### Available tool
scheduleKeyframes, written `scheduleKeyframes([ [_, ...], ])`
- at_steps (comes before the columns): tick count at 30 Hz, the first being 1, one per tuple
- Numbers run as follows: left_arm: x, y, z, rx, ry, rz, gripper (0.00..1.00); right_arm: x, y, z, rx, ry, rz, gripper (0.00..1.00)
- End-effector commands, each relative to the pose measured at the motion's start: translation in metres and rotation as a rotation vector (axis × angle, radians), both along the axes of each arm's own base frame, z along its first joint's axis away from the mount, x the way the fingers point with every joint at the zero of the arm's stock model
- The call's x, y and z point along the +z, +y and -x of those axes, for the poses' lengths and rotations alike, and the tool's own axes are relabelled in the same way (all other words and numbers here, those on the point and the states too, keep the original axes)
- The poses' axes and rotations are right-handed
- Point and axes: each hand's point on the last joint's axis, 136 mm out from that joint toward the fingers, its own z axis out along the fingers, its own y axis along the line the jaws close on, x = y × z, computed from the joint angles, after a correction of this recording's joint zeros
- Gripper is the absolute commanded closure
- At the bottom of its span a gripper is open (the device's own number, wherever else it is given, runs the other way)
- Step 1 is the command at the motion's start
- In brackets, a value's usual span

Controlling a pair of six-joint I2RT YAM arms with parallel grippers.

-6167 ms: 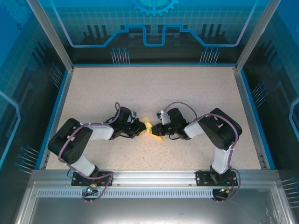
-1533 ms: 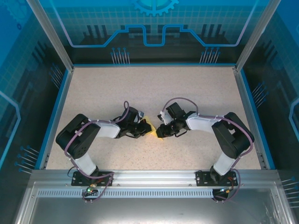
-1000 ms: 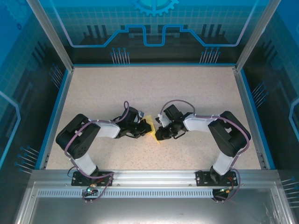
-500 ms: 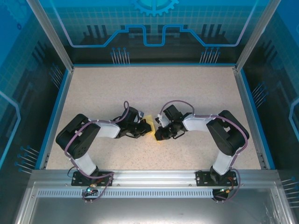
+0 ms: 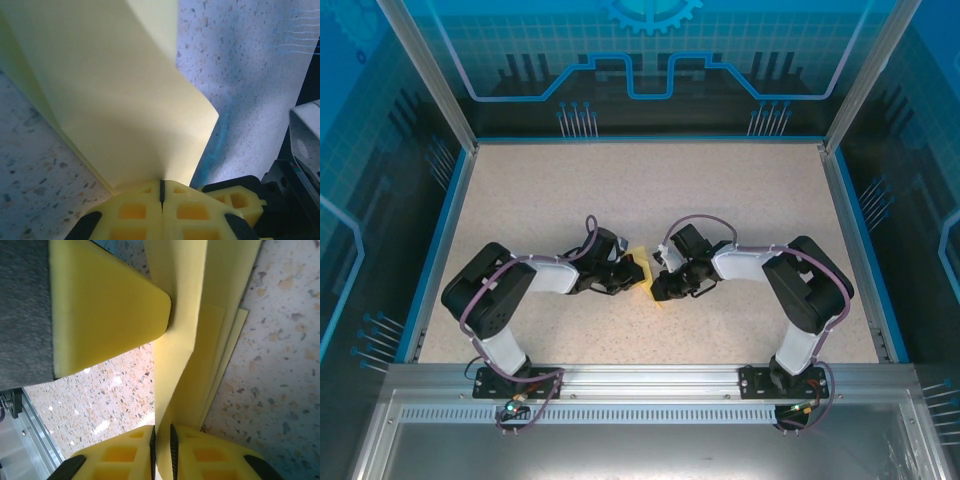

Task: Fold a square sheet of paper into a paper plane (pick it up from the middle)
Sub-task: Fold the wing for the fifth time at the center of the table.

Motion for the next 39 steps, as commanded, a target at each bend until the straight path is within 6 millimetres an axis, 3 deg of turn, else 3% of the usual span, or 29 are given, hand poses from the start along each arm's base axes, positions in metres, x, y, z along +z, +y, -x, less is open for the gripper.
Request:
scheduleKeyframes([
  [1, -0.004, -0.001, -0.002, -0.013, -0.010, -0.027, 0.99, 0.006, 0.000, -0.002, 0.004, 0.000, -0.007, 0.86],
  [26, -0.022, 0.005, 0.000, 0.001, 0.029, -0.080, 0.99, -0.019, -0.013, 0.010, -0.001, 0.078, 0.073, 0.92],
  [34, -0.025, 0.005, 0.001, -0.005, 0.042, -0.091, 0.99, 0.021, -0.013, -0.006, -0.046, -0.040, 0.041, 0.81],
  [39, -0.024, 0.006, 0.001, -0.008, 0.041, -0.093, 0.99, 0.031, -0.015, -0.008, -0.046, -0.106, 0.078, 0.82],
])
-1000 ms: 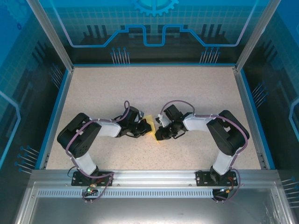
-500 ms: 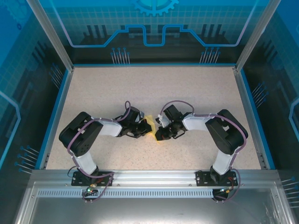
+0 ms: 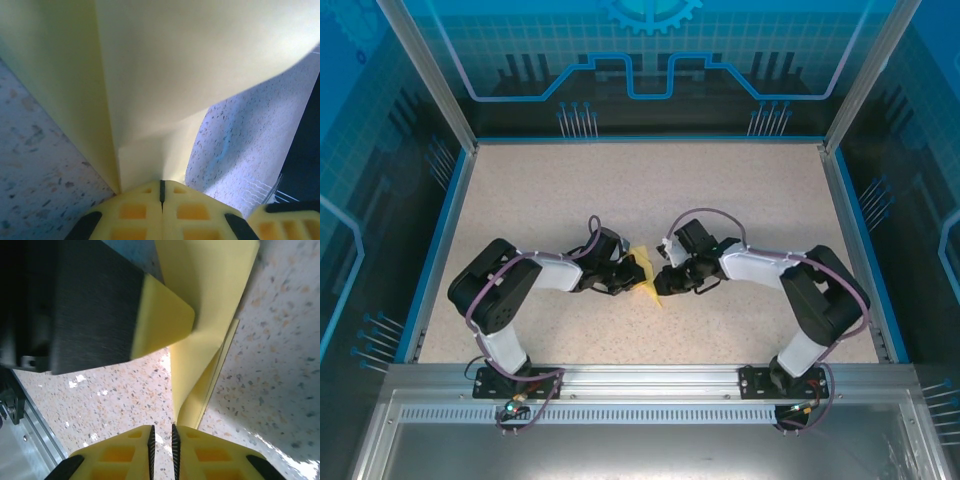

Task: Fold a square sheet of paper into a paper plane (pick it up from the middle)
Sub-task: Fold the wing for the fifth time at the center of the table.

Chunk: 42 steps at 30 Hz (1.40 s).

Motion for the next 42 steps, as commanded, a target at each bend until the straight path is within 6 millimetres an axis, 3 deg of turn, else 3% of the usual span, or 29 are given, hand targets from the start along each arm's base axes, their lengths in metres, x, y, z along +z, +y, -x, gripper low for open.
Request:
scheduleKeyframes([
  [1, -0.015, 0.007, 0.005, -0.008, 0.022, -0.072, 0.99, 0.002, -0.004, 0.003, -0.001, -0.020, 0.054, 0.83],
  [4, -0.016, 0.008, 0.004, -0.005, 0.026, -0.075, 0.99, 0.010, 0.013, 0.003, 0.039, -0.038, 0.037, 0.85],
  [12, -0.017, 0.009, 0.004, 0.000, 0.037, -0.088, 0.99, -0.013, 0.026, 0.010, 0.080, 0.016, 0.069, 0.91],
  [21, -0.020, 0.012, 0.005, 0.007, 0.050, -0.112, 0.99, -0.034, 0.009, 0.010, 0.064, 0.024, 0.184, 0.92],
  [30, -0.021, 0.014, 0.005, 0.011, 0.053, -0.124, 0.99, -0.037, 0.010, 0.017, 0.083, 0.056, 0.162, 0.92],
  [42, -0.030, 0.021, 0.010, 0.018, 0.086, -0.168, 0.99, -0.054, -0.005, 0.027, 0.075, 0.106, 0.195, 0.93],
])
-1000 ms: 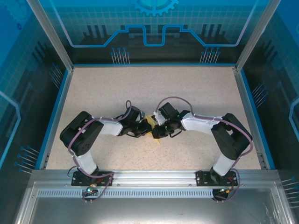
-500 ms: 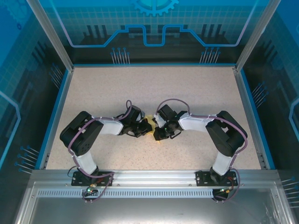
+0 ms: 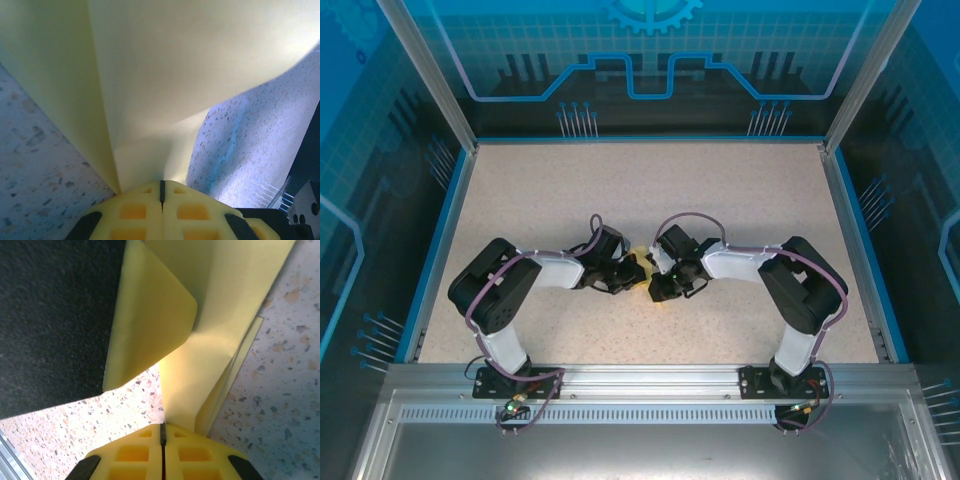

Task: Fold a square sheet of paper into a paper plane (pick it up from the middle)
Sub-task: Fold the wing for the fifth time at the center of the table.

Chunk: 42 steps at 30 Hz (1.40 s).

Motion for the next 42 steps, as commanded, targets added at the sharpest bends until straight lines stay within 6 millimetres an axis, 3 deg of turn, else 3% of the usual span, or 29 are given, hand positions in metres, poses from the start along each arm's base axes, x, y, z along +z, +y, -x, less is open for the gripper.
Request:
scheduleKeyframes([
  [1, -0.031, 0.021, 0.012, 0.023, 0.077, -0.137, 1.00, -0.021, -0.019, 0.020, 0.013, 0.084, 0.062, 0.93],
  [19, -0.047, 0.032, 0.024, 0.030, 0.148, -0.199, 1.00, -0.026, -0.062, 0.084, 0.014, 0.234, 0.032, 0.95],
  [22, -0.044, 0.029, 0.022, 0.027, 0.134, -0.178, 1.00, -0.016, -0.063, 0.077, -0.017, 0.202, 0.015, 0.95],
  [26, -0.036, 0.024, 0.018, 0.013, 0.101, -0.153, 1.00, 0.027, -0.043, 0.049, -0.038, 0.069, -0.095, 0.92],
  [28, -0.031, 0.023, 0.016, 0.009, 0.083, -0.147, 1.00, 0.037, -0.036, 0.036, -0.045, 0.024, -0.118, 0.92],
  [38, -0.015, 0.009, 0.007, -0.012, 0.035, -0.072, 0.99, 0.042, 0.012, -0.014, -0.055, -0.073, -0.133, 0.94],
  [42, -0.008, 0.004, 0.002, -0.013, 0.026, -0.052, 0.98, 0.024, 0.012, -0.012, -0.053, -0.050, -0.098, 0.94],
])
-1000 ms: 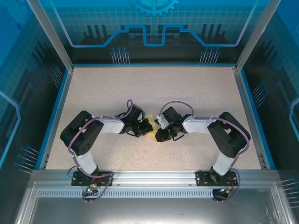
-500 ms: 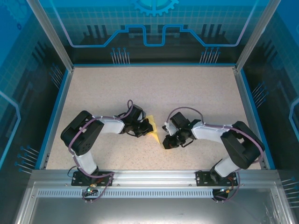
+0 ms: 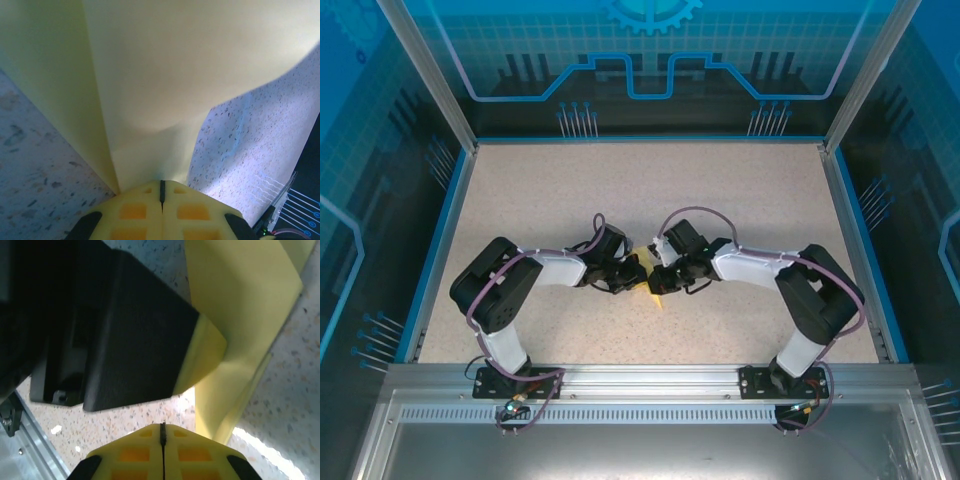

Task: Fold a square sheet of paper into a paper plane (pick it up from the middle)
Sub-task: Fold the wing for the fifth time at the center of the table.

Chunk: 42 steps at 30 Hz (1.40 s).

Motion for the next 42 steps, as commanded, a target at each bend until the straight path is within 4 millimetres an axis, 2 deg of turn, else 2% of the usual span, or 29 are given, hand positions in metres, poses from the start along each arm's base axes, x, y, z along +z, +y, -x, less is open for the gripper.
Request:
scheduleKeyframes([
  [1, -0.007, 0.007, -0.001, 0.018, 0.015, -0.035, 0.98, -0.012, 0.001, 0.001, -0.009, 0.010, 0.030, 0.95],
  [5, -0.003, 0.005, -0.004, 0.027, 0.008, -0.025, 0.98, -0.028, -0.007, 0.004, -0.017, 0.024, 0.074, 0.95],
  [6, -0.001, 0.005, -0.005, 0.030, 0.006, -0.022, 0.98, -0.037, -0.014, 0.011, -0.020, 0.044, 0.097, 0.95],
  [9, 0.007, 0.004, -0.007, 0.025, -0.013, -0.013, 0.98, -0.045, -0.022, 0.015, -0.022, 0.054, 0.125, 0.96],
  [15, 0.024, -0.004, -0.012, -0.004, -0.064, 0.025, 0.97, -0.052, -0.032, 0.018, -0.031, 0.065, 0.150, 0.96],
  [19, 0.033, -0.008, -0.007, -0.028, -0.084, 0.073, 0.96, -0.054, -0.033, 0.017, -0.040, 0.071, 0.151, 0.96],
  [25, 0.021, -0.007, 0.009, -0.059, -0.063, 0.059, 0.98, -0.053, -0.032, 0.016, -0.044, 0.078, 0.146, 0.96],
  [33, -0.003, -0.004, 0.020, -0.069, -0.010, 0.026, 1.00, -0.055, -0.034, 0.017, -0.049, 0.092, 0.153, 0.97],
  [42, -0.019, 0.010, 0.013, -0.081, -0.024, -0.105, 1.00, -0.074, -0.053, 0.026, -0.049, 0.126, 0.269, 0.97],
])
